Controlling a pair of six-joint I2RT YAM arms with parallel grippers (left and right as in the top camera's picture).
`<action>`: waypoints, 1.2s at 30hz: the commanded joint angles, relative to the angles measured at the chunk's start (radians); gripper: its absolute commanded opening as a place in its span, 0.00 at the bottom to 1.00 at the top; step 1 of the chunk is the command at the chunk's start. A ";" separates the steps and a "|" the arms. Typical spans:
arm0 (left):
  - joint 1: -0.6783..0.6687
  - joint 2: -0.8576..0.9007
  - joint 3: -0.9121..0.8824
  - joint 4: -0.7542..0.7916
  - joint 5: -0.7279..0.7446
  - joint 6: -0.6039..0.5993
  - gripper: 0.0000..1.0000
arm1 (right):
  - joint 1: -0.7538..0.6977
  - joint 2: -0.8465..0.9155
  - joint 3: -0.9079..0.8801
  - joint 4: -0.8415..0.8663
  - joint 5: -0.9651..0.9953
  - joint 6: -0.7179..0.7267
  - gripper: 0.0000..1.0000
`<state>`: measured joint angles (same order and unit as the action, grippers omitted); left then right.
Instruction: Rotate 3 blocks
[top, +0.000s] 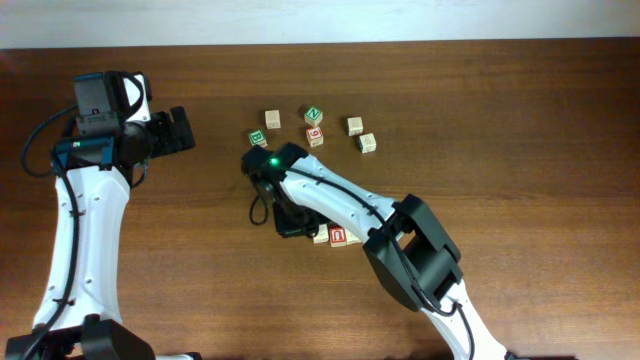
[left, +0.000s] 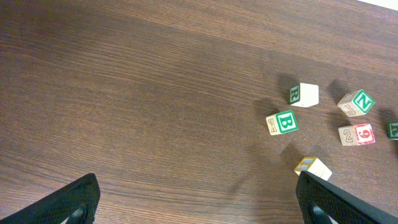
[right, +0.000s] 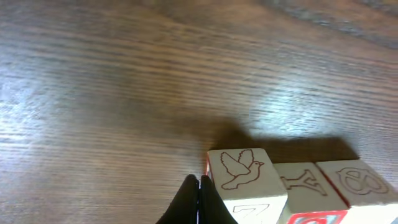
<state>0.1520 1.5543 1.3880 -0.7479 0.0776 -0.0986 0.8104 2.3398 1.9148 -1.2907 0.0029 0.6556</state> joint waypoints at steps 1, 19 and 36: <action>0.002 0.006 0.020 0.002 0.000 -0.010 0.99 | -0.026 0.007 0.003 -0.014 -0.029 0.019 0.04; 0.002 0.006 0.020 0.002 0.000 -0.010 0.99 | -0.105 -0.237 0.279 -0.248 -0.014 -0.024 0.04; 0.002 0.006 0.020 0.002 0.000 -0.010 0.99 | -0.013 -0.288 -0.233 -0.220 -0.063 0.096 0.04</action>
<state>0.1520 1.5543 1.3880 -0.7483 0.0780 -0.0990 0.7834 2.0861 1.7672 -1.5608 -0.0574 0.7078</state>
